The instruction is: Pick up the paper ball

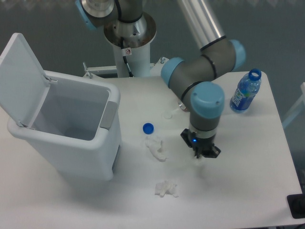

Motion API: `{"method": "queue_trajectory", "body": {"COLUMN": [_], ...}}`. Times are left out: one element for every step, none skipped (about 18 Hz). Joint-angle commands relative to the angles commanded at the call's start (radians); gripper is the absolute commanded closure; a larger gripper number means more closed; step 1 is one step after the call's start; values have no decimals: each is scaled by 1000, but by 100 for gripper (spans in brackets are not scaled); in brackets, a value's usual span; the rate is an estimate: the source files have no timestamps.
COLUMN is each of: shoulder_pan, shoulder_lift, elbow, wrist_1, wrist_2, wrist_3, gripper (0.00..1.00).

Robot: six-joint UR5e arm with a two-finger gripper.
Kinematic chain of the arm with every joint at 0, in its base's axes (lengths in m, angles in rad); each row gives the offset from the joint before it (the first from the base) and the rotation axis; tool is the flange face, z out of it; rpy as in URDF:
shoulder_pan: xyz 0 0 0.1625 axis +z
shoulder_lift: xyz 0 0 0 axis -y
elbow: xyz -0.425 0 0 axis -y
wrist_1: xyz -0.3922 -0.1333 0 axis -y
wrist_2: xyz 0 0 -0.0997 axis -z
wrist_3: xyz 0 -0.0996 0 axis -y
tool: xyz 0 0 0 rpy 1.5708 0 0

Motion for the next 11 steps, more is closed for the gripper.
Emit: {"method": "queue_trajectory", "body": {"shoulder_pan": [11, 12, 21, 29, 32, 35, 40, 41, 45, 45, 46], "shoulder_lift": [-5, -8, -9, -11, -14, -17, -23, -25, -23, -23, -22], "elbow": [29, 52, 68, 83, 103, 127, 147, 160, 161, 164, 172], "wrist_1": [-32, -60, -77, -95, -118, -146, -170, -183, -183, -183, -184], "wrist_2": [-3, -6, -9, -11, -17, -21, -29, -29, -29, -29, -29], "wrist_3": [34, 61, 69, 72, 74, 92, 118, 147, 175, 187, 189], "gripper": [100, 100, 100, 100, 100, 100, 100, 100, 100, 100, 100]}}
